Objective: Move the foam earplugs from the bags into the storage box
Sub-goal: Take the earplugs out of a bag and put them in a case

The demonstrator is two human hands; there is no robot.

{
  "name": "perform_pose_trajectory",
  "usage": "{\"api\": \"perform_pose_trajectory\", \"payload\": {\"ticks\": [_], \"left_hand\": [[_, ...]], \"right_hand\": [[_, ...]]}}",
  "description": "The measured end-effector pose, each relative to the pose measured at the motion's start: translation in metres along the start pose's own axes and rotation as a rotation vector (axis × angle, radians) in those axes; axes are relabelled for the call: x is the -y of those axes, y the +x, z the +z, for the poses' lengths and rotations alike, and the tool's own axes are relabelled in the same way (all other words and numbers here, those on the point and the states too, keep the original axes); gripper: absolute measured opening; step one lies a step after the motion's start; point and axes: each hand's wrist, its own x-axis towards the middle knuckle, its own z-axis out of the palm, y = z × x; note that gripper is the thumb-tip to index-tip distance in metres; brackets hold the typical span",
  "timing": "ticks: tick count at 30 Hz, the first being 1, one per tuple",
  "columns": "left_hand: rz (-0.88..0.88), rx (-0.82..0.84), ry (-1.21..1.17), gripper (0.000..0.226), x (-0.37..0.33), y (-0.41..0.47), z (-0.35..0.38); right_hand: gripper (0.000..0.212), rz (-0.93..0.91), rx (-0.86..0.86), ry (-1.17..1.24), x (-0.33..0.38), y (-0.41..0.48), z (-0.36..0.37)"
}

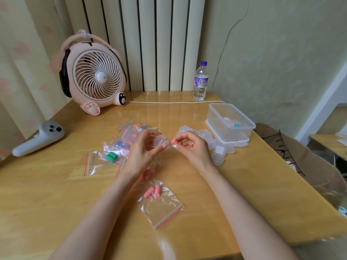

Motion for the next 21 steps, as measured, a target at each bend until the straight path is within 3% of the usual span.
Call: {"api": "perform_pose_trajectory", "payload": {"ticks": [5,10,14,21], "left_hand": [[0.0,0.083,-0.089,0.043,-0.0072,-0.0054,-0.0016],[0.022,0.15,-0.078,0.034,-0.0025,-0.0061,0.0015],[0.034,0.189,-0.058,0.036,-0.0046,-0.0078,0.0026],[0.007,0.178,-0.134,0.041,0.0,-0.0043,0.0011]], "right_hand": [[0.011,-0.066,0.025,0.067,0.0085,-0.0028,0.0002],[0.009,-0.229,0.062,-0.189,0.0051,-0.0057,0.0046],[0.01,-0.227,0.093,-0.336,0.0018,-0.0062,0.003],[0.007,-0.085,0.088,-0.099,0.0088,-0.005,-0.0004]]}}
